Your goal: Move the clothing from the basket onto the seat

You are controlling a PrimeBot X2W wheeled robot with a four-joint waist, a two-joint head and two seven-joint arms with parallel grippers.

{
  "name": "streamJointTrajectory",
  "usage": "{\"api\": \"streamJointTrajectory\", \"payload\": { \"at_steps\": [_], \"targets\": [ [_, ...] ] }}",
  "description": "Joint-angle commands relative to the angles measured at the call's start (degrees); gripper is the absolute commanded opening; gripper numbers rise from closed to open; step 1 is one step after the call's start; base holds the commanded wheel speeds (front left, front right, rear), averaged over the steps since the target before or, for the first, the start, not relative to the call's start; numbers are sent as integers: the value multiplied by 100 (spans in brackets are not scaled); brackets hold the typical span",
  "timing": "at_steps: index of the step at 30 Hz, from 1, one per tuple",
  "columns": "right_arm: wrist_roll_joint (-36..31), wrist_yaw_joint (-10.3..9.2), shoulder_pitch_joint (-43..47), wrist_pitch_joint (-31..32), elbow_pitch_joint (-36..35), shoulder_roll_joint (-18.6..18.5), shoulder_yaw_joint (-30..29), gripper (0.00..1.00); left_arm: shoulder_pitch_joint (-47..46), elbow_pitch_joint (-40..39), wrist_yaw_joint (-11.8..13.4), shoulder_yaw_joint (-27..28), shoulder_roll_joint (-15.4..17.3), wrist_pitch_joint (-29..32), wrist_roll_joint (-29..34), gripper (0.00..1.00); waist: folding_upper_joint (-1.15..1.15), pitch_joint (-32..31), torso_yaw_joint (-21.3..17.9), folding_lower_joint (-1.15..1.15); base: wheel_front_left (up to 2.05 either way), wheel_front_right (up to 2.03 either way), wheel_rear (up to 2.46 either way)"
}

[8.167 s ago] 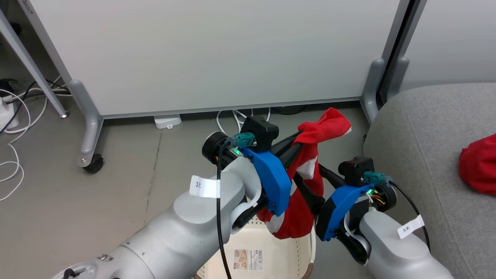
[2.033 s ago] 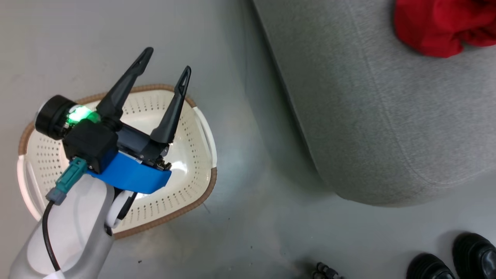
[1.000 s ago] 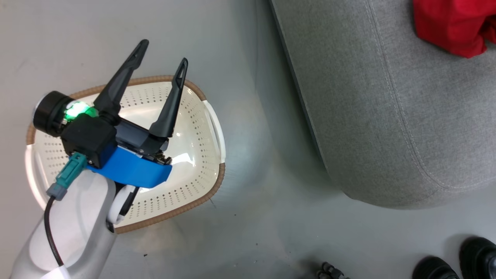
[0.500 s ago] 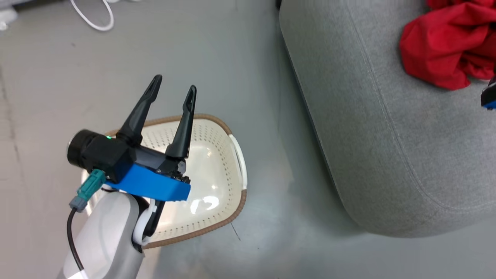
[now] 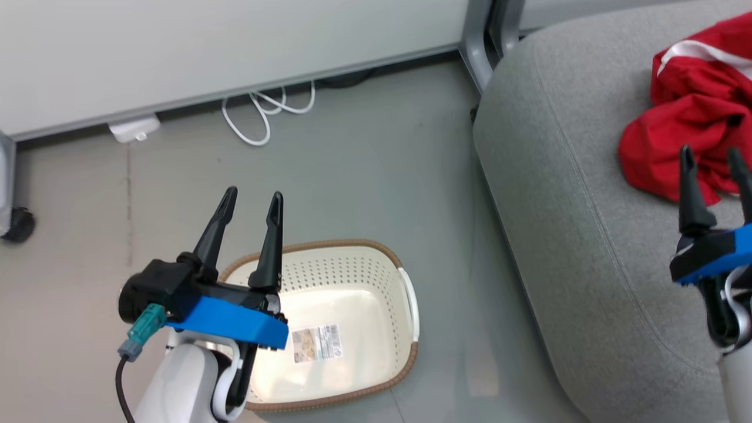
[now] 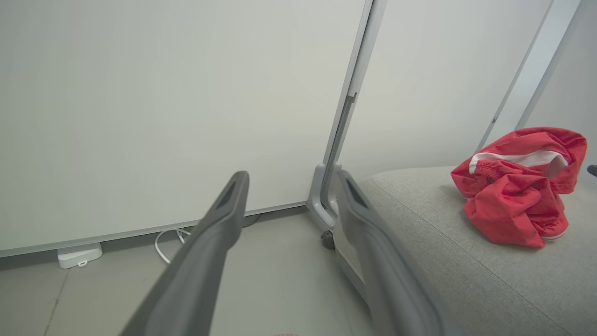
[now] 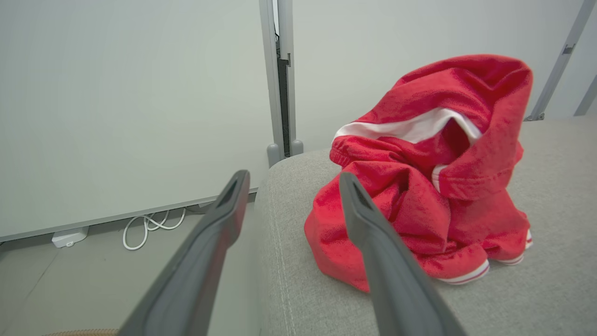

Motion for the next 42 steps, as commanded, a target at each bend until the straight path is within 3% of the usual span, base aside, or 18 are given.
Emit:
{"api": "streamJointTrajectory", "payload": {
  "at_steps": [1, 20, 42],
  "targets": [
    [-47, 1, 196, 52, -116, 47, 19, 100, 112, 29, -12, 44, -22, -26, 22, 100, 0, -271, 216, 1, 0, 0, 0],
    [-990, 1, 2024, 318, -1428, 1062, 148, 100, 951, 622, -15, 606, -38, -26, -28, 100, 0, -1232, 906, 1, 0, 0, 0],
    [-963, 1, 2236, 343, -1480, 1300, 221, 100, 1153, 687, -14, 716, -122, -26, 62, 100, 0, -1327, 1005, 1, 0, 0, 0]
  ]
}}
